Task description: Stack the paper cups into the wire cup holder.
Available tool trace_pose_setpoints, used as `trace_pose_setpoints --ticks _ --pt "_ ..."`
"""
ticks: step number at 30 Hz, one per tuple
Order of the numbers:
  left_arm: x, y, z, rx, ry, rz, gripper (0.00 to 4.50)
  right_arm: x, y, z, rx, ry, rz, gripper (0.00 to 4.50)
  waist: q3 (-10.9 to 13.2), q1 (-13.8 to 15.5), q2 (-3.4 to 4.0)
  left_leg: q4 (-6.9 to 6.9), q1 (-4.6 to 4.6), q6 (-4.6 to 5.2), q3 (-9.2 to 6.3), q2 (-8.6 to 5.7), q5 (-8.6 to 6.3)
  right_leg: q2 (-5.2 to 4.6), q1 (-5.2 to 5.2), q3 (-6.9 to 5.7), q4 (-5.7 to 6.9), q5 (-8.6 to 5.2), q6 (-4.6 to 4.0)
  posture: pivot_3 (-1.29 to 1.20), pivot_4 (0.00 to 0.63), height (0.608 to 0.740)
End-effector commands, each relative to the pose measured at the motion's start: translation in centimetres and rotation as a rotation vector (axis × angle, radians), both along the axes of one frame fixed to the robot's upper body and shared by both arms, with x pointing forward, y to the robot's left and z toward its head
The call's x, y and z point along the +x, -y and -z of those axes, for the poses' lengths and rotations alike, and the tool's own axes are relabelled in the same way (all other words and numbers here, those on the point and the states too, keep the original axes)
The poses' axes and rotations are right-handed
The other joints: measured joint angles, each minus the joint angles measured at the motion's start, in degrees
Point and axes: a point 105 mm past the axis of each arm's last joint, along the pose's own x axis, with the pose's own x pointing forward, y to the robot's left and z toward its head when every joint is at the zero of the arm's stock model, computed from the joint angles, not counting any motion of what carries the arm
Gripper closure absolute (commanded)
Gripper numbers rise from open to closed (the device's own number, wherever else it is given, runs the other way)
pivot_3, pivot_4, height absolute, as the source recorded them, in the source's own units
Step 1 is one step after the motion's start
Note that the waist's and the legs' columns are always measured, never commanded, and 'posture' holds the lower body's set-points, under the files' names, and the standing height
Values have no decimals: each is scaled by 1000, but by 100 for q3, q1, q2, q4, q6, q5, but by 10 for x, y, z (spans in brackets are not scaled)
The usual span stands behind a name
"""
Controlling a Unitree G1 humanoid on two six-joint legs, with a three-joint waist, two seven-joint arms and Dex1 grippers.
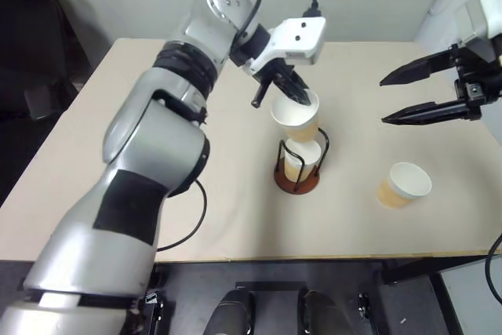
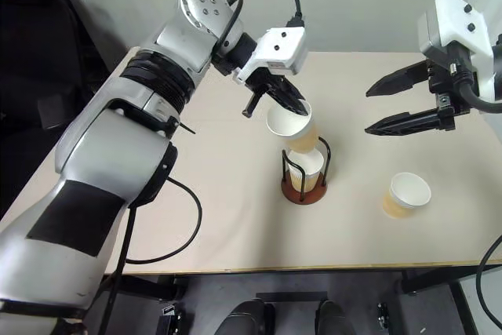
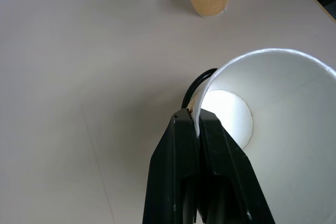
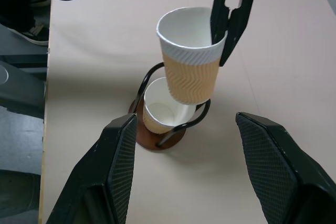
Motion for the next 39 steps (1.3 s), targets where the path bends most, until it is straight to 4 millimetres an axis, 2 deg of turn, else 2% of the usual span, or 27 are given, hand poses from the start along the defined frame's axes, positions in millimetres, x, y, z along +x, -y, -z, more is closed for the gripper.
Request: trace_pose_setpoints --ticks 1,7,26,29,39 --pt "-7 6 -2 42 26 58 4475 -7 3 -15 -2 62 1 1500 -1 3 0 -1 2 1 -2 2 -1 -2 1 2 0 0 0 0 150 740" --pt "-8 10 10 83 27 87 4475 -8 3 -14 0 58 6 1500 -1 12 1 4 2 2 -10 2 -1 -8 6 0 0 3 5 0 150 740" --pt "-7 13 28 129 11 101 4475 -10 2 -10 1 43 9 1500 -1 20 1 10 2 3 -7 1 2 -10 10 0 0 9 19 0 150 740" --pt "-6 13 31 138 6 93 3923 -11 2 -10 2 40 12 1500 -1 19 1 9 3 3 -1 1 2 -10 10 2 0 9 19 0 150 740" --pt "-5 12 30 126 6 92 557 -10 4 -7 6 31 26 1500 -1 21 1 10 3 6 1 0 2 -10 10 1 0 9 20 0 150 740"
